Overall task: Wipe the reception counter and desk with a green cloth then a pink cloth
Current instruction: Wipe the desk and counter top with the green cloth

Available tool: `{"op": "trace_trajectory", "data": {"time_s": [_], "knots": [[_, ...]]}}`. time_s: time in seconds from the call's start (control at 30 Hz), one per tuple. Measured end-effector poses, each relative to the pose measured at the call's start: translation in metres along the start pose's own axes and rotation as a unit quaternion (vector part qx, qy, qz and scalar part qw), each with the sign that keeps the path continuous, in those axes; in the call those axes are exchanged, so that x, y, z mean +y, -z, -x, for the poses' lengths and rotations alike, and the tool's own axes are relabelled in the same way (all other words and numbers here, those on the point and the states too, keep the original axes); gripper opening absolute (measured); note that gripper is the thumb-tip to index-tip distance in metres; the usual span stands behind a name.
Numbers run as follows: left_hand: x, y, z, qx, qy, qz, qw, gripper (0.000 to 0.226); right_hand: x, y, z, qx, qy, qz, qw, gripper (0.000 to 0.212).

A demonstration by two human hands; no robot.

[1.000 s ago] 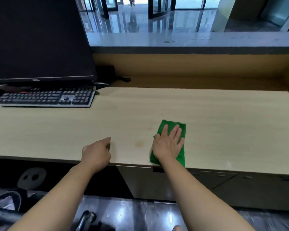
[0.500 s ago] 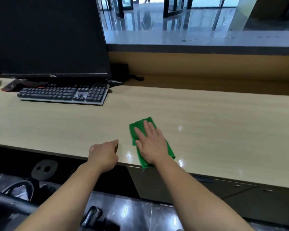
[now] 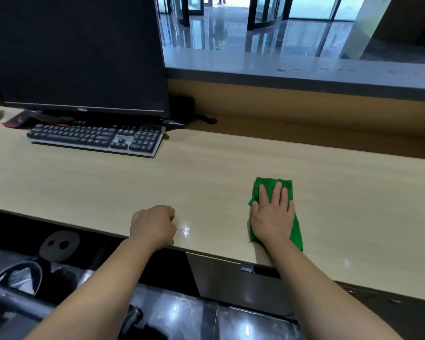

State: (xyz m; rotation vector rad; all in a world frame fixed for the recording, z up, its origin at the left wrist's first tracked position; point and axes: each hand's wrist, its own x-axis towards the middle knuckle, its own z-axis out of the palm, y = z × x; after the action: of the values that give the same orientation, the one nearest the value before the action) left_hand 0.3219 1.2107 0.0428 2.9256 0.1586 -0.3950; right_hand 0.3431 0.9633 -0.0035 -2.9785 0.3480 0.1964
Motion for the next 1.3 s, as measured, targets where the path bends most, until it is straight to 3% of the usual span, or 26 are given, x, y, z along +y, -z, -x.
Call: {"op": "trace_trajectory", "data": {"time_s": [0.17,0.33,0.5,0.6,0.7,0.9,1.03,1.17,1.3], "knots": [[-0.027,-0.004,0.001,0.082,0.026,0.049,0.995,0.025,-0.073,-0.013,0.028,-0.012,0.17,-0.006,0.985,0.055],[-0.053,0.0,0.005,0.102,0.07,0.03,0.992,0.055,-0.137,-0.025,0.032,-0.054,0.376,0.036,0.924,0.054],[-0.059,-0.002,-0.001,0.102,0.085,0.044,0.99,0.057,-0.168,-0.022,0.0,-0.074,0.442,0.06,0.892,0.052],[-0.057,-0.005,-0.007,0.086,0.092,0.032,0.992,0.061,-0.178,-0.017,-0.027,-0.077,0.434,0.059,0.896,0.052],[-0.055,-0.005,-0.015,0.091,0.086,0.011,0.992,0.051,-0.175,-0.011,-0.057,-0.064,0.392,0.055,0.916,0.053],[-0.049,-0.001,-0.024,0.092,0.105,-0.017,0.99,0.041,-0.091,0.005,-0.112,-0.026,0.2,0.029,0.979,0.054],[-0.045,0.004,-0.021,0.084,0.111,-0.016,0.99,0.048,-0.042,0.01,-0.106,-0.011,0.109,0.011,0.994,0.053],[-0.05,0.006,-0.016,0.088,0.107,0.0,0.99,0.05,-0.053,0.002,-0.072,0.001,0.087,0.003,0.996,0.054],[-0.058,0.004,-0.011,0.096,0.107,0.004,0.99,0.05,-0.092,-0.007,-0.024,-0.014,0.166,0.011,0.986,0.054]]}}
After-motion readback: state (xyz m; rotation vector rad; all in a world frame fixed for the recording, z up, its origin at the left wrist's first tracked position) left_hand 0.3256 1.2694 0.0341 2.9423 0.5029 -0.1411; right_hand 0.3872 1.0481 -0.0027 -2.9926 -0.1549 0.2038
